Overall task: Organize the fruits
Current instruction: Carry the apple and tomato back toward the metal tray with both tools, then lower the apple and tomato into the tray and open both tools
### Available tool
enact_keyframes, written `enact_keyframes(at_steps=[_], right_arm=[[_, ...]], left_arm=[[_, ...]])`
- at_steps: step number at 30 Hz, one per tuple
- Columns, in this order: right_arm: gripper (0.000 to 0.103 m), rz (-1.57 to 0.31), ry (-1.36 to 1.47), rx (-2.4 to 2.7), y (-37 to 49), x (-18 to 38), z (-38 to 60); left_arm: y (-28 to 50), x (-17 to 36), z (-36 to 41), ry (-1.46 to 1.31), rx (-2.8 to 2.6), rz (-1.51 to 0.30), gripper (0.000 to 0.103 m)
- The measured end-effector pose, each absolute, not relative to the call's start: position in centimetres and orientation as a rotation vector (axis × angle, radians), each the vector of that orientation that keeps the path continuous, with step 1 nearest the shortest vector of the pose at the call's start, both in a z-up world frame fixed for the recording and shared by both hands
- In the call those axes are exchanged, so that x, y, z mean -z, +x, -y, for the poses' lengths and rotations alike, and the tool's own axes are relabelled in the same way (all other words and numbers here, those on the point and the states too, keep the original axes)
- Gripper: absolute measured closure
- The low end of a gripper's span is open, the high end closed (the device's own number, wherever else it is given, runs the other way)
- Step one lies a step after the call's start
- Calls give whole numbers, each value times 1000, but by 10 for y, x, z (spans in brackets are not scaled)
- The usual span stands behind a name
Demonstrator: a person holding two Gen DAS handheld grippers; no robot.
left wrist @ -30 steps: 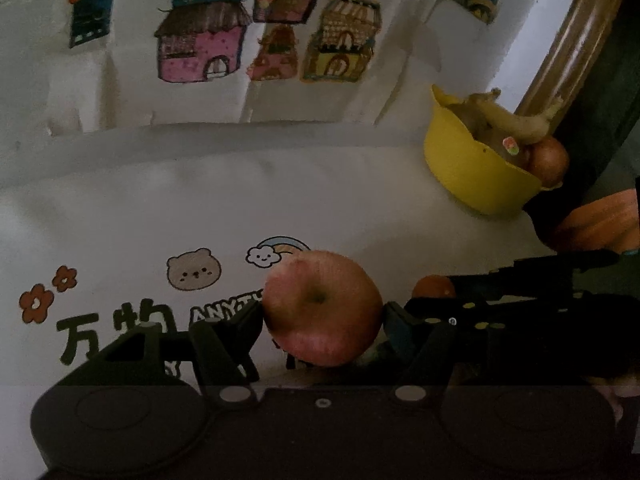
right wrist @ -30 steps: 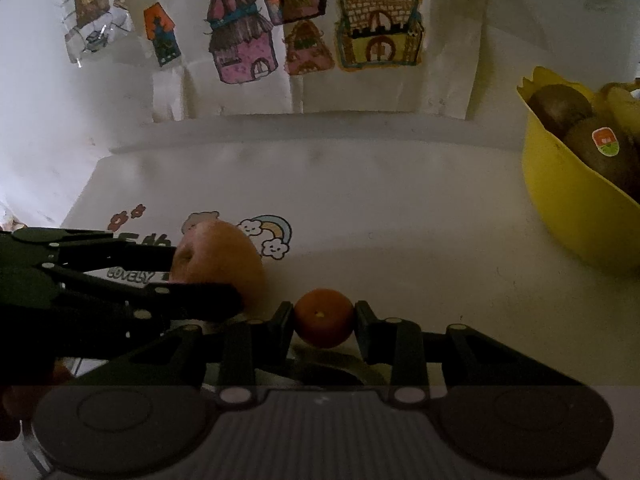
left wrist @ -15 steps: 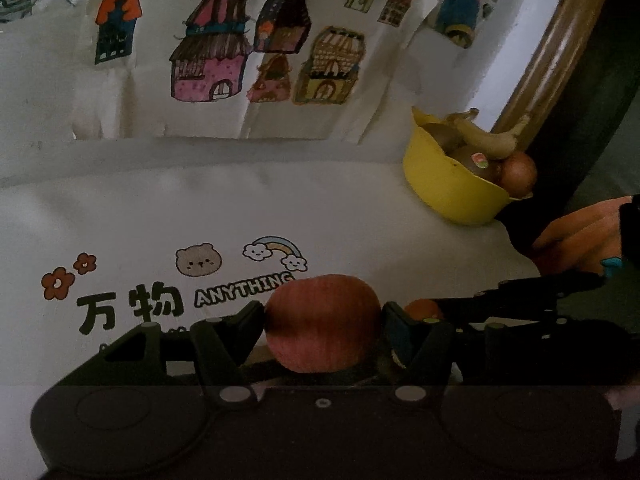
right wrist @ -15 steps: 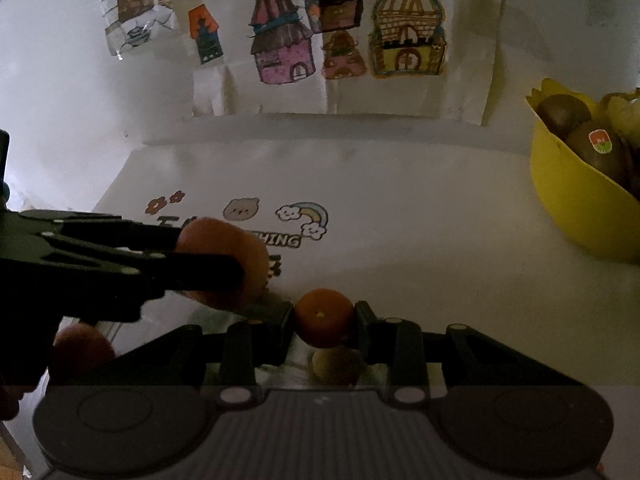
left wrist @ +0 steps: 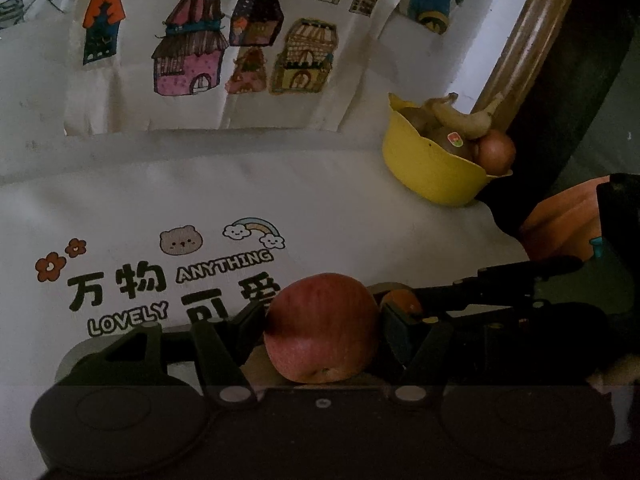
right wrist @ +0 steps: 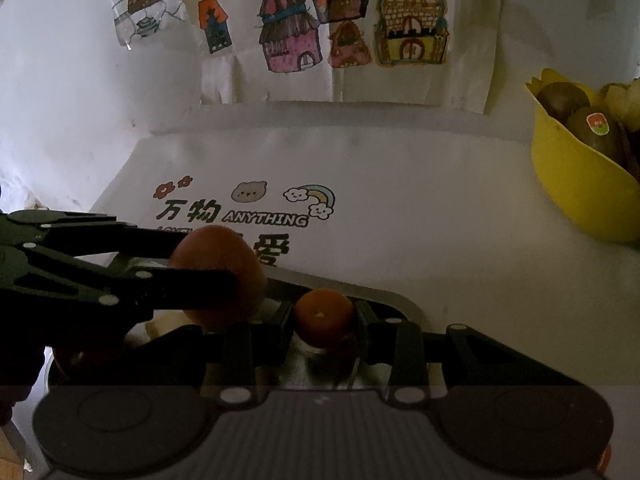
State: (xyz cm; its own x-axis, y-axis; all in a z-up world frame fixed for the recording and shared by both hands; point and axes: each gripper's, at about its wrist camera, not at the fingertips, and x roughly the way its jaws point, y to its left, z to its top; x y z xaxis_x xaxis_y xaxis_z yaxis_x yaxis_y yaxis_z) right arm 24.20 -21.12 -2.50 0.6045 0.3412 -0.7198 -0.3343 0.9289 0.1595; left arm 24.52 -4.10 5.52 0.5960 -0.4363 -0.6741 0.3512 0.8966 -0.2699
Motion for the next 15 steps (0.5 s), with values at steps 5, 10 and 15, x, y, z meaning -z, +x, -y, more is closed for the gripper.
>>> enact_keyframes(at_steps=[5, 10, 15], right_arm=[[66, -836, 5, -392, 240, 27, 211], [66, -837, 0, -397, 239, 29, 210], [66, -837, -4, -401, 238, 29, 210]], left_arm=[[243, -56, 41, -111, 457, -810, 37], [241, -56, 40, -109, 455, -808, 37], [240, -57, 39, -112, 455, -808, 38]])
